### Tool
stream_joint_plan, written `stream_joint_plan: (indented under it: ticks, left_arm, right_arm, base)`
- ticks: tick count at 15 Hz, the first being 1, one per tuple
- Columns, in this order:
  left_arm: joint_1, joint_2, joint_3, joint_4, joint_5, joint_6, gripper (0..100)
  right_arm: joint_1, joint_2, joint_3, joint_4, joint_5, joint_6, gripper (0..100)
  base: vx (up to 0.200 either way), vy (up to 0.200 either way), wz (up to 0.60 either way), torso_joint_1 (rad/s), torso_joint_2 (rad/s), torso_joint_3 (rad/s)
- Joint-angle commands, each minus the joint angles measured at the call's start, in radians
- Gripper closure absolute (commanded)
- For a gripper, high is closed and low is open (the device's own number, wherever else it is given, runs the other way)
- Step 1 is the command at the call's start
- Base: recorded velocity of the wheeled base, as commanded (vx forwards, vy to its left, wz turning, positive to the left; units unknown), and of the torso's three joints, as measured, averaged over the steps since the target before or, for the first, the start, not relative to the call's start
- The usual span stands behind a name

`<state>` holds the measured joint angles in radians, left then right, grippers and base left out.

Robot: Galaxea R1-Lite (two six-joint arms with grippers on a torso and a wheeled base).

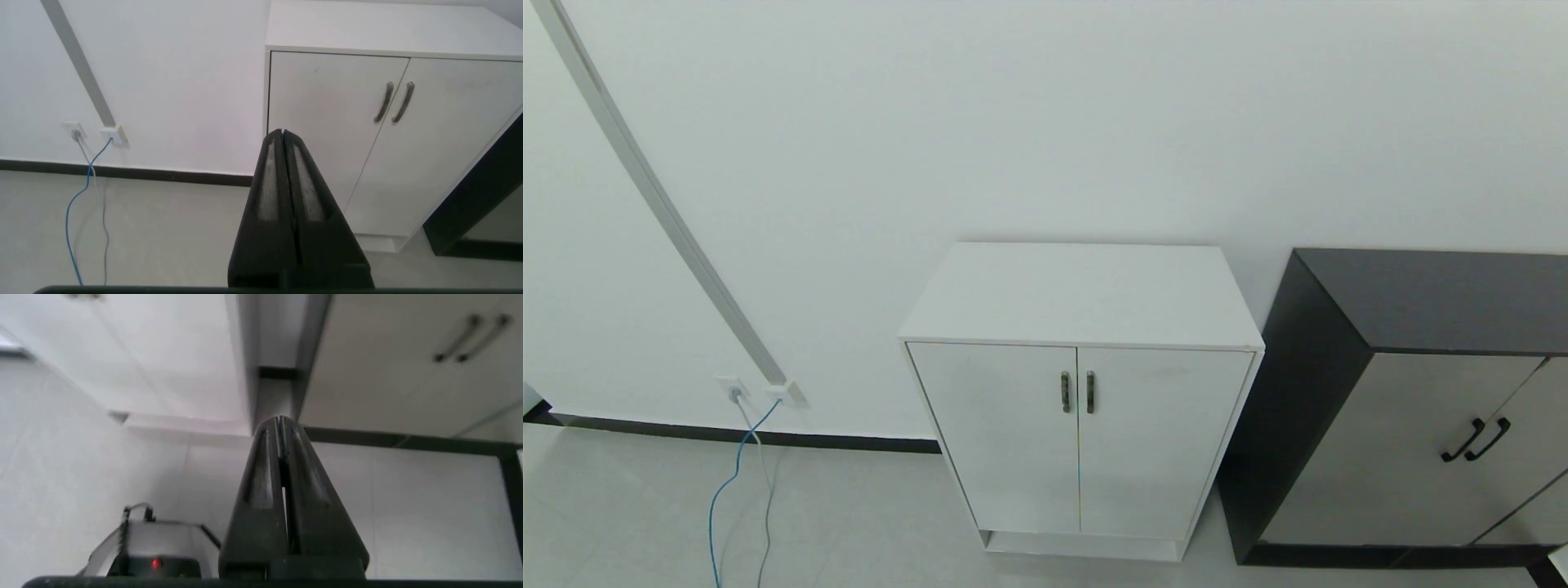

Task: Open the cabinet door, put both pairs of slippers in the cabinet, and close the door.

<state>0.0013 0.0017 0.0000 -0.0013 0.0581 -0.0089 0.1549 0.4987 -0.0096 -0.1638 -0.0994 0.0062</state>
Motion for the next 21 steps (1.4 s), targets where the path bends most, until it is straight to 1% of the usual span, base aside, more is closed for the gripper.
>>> stream_joint_plan:
  ticks: [1,4,7,9,13,15,17,20,21]
  left_arm:
    - [0.000,0.000,0.000,0.000,0.000,0.000,100]
    - [0.000,0.000,0.000,0.000,0.000,0.000,100]
    - [0.000,0.000,0.000,0.000,0.000,0.000,100]
    - [0.000,0.000,0.000,0.000,0.000,0.000,100]
    - [0.000,0.000,0.000,0.000,0.000,0.000,100]
    - [0.000,0.000,0.000,0.000,0.000,0.000,100]
    - [0.000,0.000,0.000,0.000,0.000,0.000,100]
    - [0.000,0.000,0.000,0.000,0.000,0.000,100]
    - [0.000,0.000,0.000,0.000,0.002,0.000,100]
  right_arm:
    - [0.015,-0.158,-0.013,0.072,0.000,-0.002,100]
    - [0.052,-0.269,-0.020,0.162,0.000,-0.017,100]
    - [0.069,-0.327,-0.027,0.175,0.003,-0.018,100]
    - [0.091,-0.368,-0.024,0.179,0.055,-0.034,100]
    - [0.092,-0.351,-0.026,0.181,0.075,-0.037,100]
    - [0.089,-0.371,-0.021,0.179,0.072,-0.118,100]
    - [0.064,-0.370,-0.021,0.182,0.072,-0.129,100]
    - [0.058,-0.328,-0.020,0.181,0.075,-0.124,100]
    - [0.028,-0.299,-0.020,0.181,0.072,-0.123,100]
  base:
    - [0.000,0.000,0.00,0.000,0.00,0.000]
    - [0.000,0.000,0.00,0.000,0.00,0.000]
    - [0.000,0.000,0.00,0.000,0.00,0.000]
    - [0.000,0.000,0.00,0.000,0.00,0.000]
    - [0.000,0.000,0.00,0.000,0.00,0.000]
    - [0.000,0.000,0.00,0.000,0.00,0.000]
    - [0.000,0.000,0.00,0.000,0.00,0.000]
    - [0.000,0.000,0.00,0.000,0.00,0.000]
    - [0.000,0.000,0.00,0.000,0.00,0.000]
